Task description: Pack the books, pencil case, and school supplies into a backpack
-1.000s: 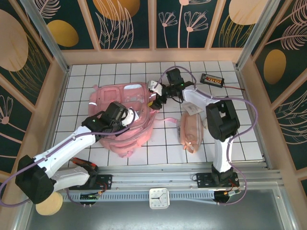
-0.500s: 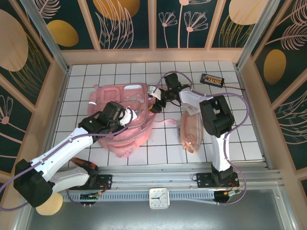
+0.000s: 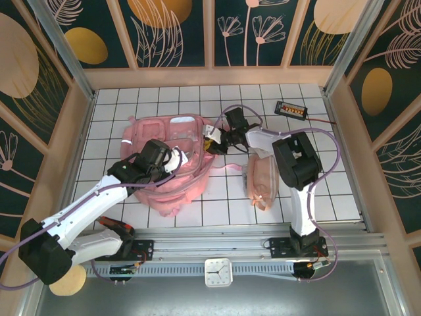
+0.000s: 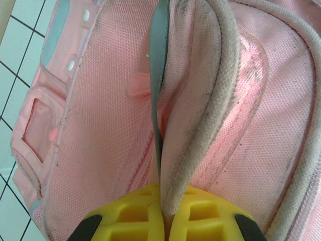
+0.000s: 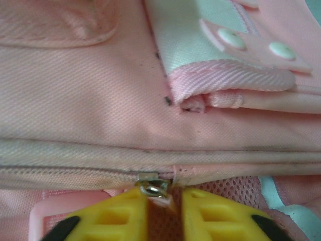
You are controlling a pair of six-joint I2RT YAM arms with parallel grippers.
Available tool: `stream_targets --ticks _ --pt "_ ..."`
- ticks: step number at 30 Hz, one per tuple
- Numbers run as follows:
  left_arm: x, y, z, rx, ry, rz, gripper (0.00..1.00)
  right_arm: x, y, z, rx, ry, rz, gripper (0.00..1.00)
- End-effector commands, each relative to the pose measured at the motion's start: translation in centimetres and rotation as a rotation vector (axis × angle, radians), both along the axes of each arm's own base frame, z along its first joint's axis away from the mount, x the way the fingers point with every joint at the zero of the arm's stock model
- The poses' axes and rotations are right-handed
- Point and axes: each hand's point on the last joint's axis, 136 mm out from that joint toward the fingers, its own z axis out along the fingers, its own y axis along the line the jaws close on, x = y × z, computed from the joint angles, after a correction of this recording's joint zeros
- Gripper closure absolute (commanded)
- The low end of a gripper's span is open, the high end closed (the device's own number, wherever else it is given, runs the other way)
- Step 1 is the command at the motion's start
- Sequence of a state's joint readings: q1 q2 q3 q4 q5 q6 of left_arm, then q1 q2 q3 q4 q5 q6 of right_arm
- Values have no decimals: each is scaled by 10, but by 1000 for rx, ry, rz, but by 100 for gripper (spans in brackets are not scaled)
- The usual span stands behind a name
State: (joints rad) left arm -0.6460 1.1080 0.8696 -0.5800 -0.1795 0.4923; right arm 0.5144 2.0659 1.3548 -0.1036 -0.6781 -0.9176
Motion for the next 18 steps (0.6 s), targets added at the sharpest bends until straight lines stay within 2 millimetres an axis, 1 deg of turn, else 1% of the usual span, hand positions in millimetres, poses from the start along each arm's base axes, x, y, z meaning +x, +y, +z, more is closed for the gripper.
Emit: stream_targets --ticks 1,4,7,12,14,16,17,18 --pt "20 -6 36 -97 -123 46 100 5 -11 7 -38 -63 -52 87" --pt "21 -7 34 -99 -116 54 100 5 -12 20 -24 -93 -69 91" --pt "22 -9 34 -106 -112 56 100 3 -14 32 -10 -112 -79 92" --pt "28 -11 32 -105 -93 81 100 -5 -16 47 -7 -116 -83 99" --pt "31 -12 34 -118 -99 103 100 -11 -15 50 -20 -105 -79 99" --pt "38 -13 39 -140 -102 145 100 -20 -15 52 -46 -63 -63 99" --pt "39 -13 34 -142 -87 167 100 -24 -17 51 -58 -37 -63 100" --pt "44 -15 43 -161 -93 186 100 -35 -13 50 -68 -10 -51 100"
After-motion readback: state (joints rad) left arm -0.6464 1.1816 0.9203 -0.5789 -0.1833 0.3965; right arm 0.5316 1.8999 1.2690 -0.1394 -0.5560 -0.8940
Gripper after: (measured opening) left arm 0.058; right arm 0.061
